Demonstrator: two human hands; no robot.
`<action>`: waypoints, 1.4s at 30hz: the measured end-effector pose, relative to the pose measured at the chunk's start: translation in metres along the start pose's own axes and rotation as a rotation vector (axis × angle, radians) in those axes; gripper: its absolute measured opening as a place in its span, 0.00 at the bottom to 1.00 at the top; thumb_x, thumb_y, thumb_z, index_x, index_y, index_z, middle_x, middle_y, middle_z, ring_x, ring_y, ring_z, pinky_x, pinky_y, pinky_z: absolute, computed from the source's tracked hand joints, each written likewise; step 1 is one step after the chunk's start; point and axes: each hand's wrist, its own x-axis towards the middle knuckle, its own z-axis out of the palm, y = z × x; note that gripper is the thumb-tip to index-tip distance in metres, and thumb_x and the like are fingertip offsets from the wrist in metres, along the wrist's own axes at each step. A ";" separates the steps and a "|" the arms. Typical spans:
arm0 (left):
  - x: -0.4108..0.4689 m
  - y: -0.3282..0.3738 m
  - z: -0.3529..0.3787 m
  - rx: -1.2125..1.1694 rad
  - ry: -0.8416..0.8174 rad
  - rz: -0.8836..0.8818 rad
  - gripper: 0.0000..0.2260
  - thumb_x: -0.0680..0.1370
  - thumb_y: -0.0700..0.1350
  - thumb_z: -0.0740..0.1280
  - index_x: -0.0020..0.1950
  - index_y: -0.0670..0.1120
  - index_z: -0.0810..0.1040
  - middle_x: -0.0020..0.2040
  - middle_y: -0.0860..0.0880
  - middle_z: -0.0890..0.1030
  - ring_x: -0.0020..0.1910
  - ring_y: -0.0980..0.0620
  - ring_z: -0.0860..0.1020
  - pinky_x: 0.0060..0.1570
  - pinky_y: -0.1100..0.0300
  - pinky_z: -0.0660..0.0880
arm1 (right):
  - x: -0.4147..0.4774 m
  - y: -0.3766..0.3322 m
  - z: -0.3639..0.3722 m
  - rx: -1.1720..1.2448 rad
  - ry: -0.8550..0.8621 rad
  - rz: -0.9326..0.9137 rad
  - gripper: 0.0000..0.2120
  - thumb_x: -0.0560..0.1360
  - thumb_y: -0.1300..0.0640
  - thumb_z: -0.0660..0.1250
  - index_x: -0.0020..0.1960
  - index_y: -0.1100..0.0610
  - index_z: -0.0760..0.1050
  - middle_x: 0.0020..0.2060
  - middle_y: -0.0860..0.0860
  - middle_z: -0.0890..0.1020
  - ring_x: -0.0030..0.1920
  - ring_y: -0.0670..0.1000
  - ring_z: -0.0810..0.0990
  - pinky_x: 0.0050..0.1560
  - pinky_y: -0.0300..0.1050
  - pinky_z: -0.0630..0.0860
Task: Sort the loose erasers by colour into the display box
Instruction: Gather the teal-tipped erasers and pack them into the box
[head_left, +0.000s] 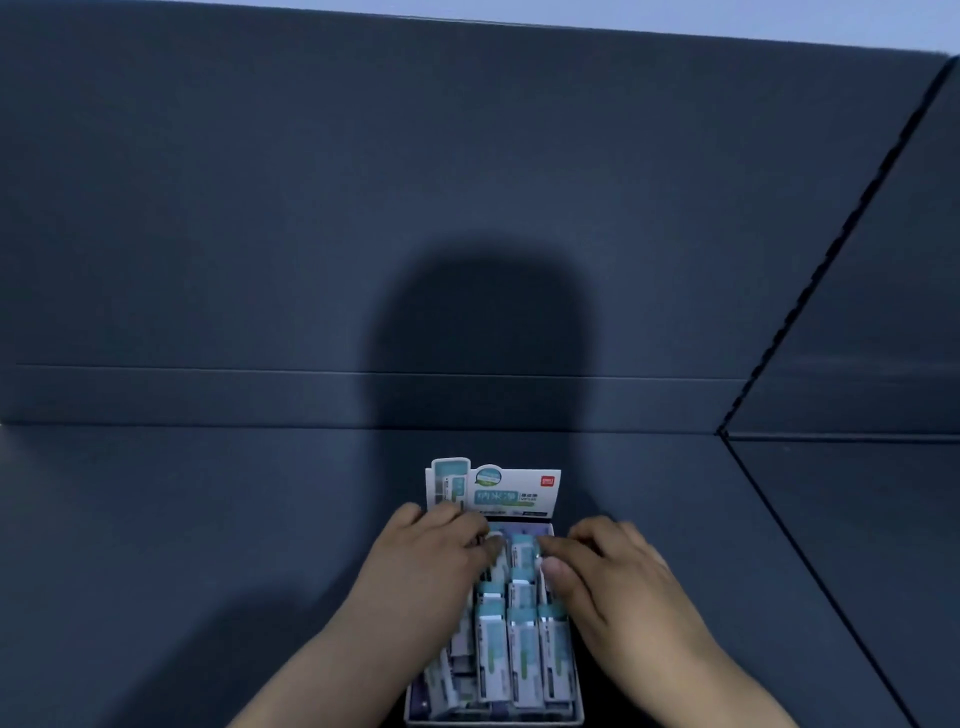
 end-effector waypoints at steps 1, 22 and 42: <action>0.000 -0.002 0.001 0.011 0.019 0.014 0.27 0.48 0.46 0.77 0.47 0.57 0.84 0.42 0.59 0.81 0.43 0.56 0.80 0.35 0.60 0.74 | 0.002 -0.001 -0.001 0.024 -0.023 0.009 0.32 0.76 0.34 0.38 0.56 0.44 0.77 0.43 0.43 0.74 0.45 0.47 0.74 0.45 0.40 0.70; -0.037 0.001 0.004 0.063 0.162 0.004 0.33 0.44 0.42 0.75 0.49 0.54 0.84 0.44 0.57 0.81 0.47 0.56 0.70 0.36 0.64 0.72 | -0.004 0.005 0.003 0.133 0.004 0.029 0.31 0.76 0.34 0.42 0.50 0.47 0.80 0.38 0.42 0.71 0.40 0.44 0.73 0.39 0.40 0.71; -0.039 -0.009 0.000 -0.018 0.019 -0.099 0.39 0.46 0.41 0.75 0.57 0.55 0.78 0.46 0.64 0.81 0.45 0.60 0.79 0.40 0.68 0.64 | -0.021 0.001 0.012 0.278 0.013 0.101 0.29 0.73 0.30 0.41 0.62 0.38 0.71 0.41 0.42 0.70 0.45 0.44 0.73 0.45 0.44 0.74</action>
